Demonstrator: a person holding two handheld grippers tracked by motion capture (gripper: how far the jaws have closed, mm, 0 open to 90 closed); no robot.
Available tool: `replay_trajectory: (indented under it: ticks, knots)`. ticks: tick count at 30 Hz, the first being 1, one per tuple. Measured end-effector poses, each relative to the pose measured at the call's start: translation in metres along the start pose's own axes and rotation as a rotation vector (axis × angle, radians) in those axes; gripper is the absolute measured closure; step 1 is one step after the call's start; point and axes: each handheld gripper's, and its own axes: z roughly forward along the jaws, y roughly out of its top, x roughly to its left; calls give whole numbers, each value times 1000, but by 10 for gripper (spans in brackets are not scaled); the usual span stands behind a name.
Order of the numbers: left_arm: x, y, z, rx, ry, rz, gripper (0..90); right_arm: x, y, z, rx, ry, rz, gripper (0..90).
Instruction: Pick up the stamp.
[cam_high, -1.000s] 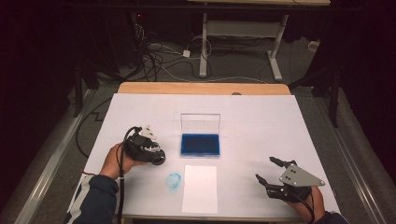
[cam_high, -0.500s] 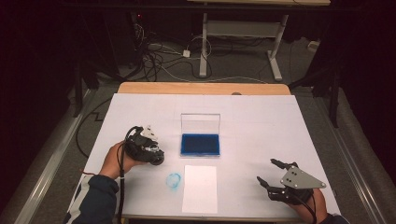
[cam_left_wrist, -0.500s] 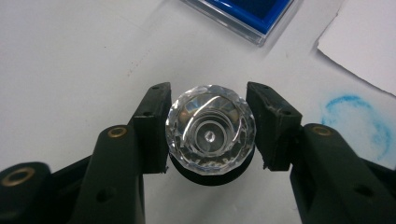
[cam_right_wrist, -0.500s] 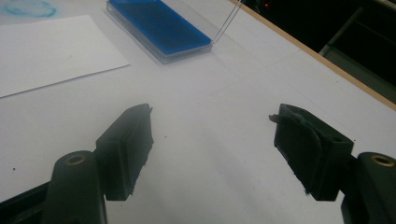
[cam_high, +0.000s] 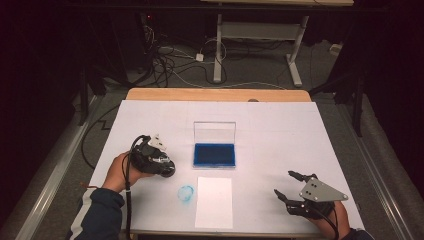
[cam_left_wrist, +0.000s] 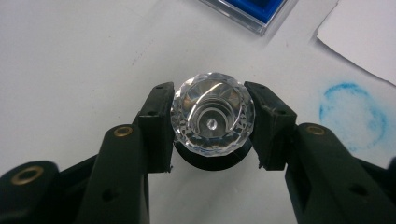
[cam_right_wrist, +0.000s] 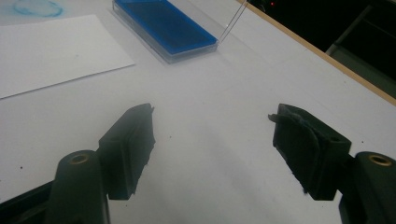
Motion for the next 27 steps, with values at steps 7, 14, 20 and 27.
replay_trajectory:
  ticks: [7, 14, 20, 27]
  knots:
    - [0, 0, -1, 8, -1, 16, 541, 1, 1, 0, -1, 4, -2, 309]
    - [-4, -1, -6, -30, 29, 22, 542, 1, 1, -1, 0, -2, -4, 309]
    - [-6, -4, -12, -114, 54, 11, 543, -1, 0, -1, 2, -19, 13, 309]
    - [-10, -10, -20, -194, 60, 9, 543, 0, 1, 0, 0, -11, 3, 309]
